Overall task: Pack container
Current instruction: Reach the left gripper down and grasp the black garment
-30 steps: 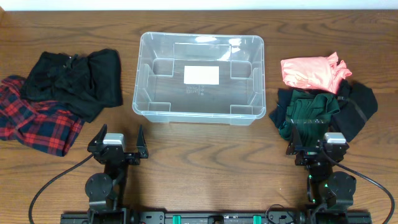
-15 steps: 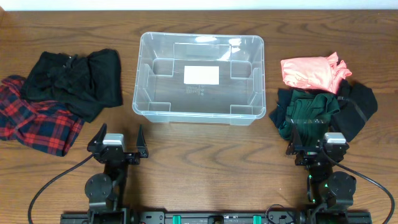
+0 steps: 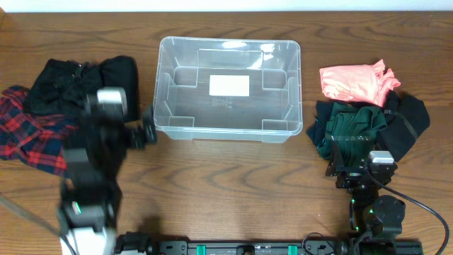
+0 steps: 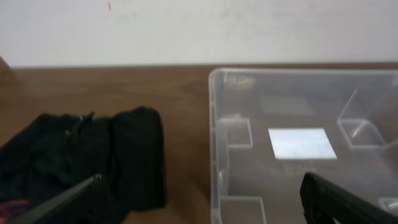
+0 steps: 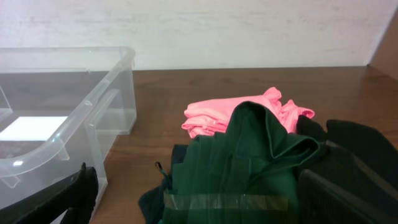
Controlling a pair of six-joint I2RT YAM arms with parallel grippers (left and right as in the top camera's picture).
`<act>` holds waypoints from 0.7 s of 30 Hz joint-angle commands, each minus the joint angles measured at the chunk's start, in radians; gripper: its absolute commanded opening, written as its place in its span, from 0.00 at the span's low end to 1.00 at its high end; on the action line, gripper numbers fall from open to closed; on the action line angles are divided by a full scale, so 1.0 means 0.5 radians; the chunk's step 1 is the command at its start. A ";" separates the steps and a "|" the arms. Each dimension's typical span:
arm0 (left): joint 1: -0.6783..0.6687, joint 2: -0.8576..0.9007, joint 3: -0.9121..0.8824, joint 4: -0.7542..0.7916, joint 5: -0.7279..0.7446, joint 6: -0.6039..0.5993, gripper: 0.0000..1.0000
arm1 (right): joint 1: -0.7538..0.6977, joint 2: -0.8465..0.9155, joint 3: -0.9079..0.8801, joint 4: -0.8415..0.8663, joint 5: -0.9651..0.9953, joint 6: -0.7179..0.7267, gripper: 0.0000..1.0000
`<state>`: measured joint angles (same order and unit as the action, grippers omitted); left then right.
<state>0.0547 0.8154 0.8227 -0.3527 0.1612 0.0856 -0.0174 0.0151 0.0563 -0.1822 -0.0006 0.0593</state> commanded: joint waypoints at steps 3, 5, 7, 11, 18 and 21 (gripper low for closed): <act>0.083 0.726 0.872 -0.428 0.006 0.074 0.98 | -0.015 -0.006 -0.006 -0.001 0.014 0.006 0.99; 0.099 0.921 1.122 -0.603 0.006 0.164 0.98 | -0.015 -0.006 -0.006 -0.001 0.014 0.006 0.99; 0.108 1.048 1.272 -0.696 0.006 0.280 0.98 | -0.015 -0.006 -0.006 -0.001 0.014 0.006 0.99; 0.107 1.151 1.334 -0.668 0.014 0.359 0.98 | -0.015 -0.006 -0.006 -0.001 0.014 0.006 0.99; 0.208 1.377 1.334 -0.566 -0.100 0.298 0.98 | -0.015 -0.006 -0.006 -0.001 0.014 0.006 0.99; 0.263 1.521 1.334 -0.579 -0.098 0.210 0.98 | -0.015 -0.006 -0.006 -0.001 0.014 0.006 0.99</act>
<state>0.1600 1.5108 1.4754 -0.6361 0.1329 0.2279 -0.0174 0.0154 0.0563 -0.1822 -0.0006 0.0593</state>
